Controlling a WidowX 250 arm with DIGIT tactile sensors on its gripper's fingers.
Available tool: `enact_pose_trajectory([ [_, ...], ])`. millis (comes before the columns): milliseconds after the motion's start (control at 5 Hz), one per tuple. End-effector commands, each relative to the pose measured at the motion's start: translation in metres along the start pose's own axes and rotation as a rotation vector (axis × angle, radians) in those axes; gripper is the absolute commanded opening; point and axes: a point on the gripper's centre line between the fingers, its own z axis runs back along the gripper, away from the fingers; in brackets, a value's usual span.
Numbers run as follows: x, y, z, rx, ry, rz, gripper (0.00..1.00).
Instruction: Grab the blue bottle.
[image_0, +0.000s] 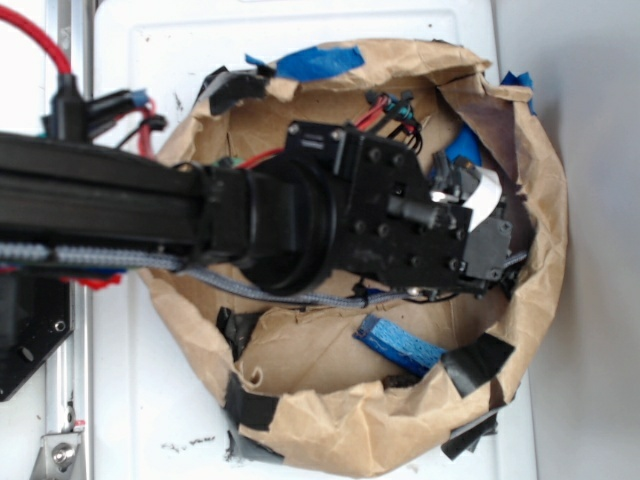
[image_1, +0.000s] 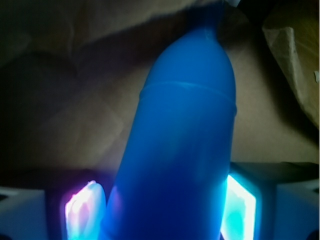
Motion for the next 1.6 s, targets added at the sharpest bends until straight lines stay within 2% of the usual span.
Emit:
enact_pose_trajectory([
  [0, 0.003, 0.012, 0.030, -0.019, 0.092, -0.112, 0.00],
  [200, -0.002, 0.020, 0.041, 0.006, 0.122, -0.175, 0.00],
  [600, -0.017, 0.029, 0.066, -0.037, 0.236, -0.343, 0.00],
  [1000, -0.015, 0.037, 0.089, -0.013, 0.269, -0.443, 0.00],
  [1200, -0.011, 0.043, 0.101, 0.001, 0.265, -0.451, 0.00],
  [1400, -0.009, 0.050, 0.113, -0.018, 0.239, -0.438, 0.00],
])
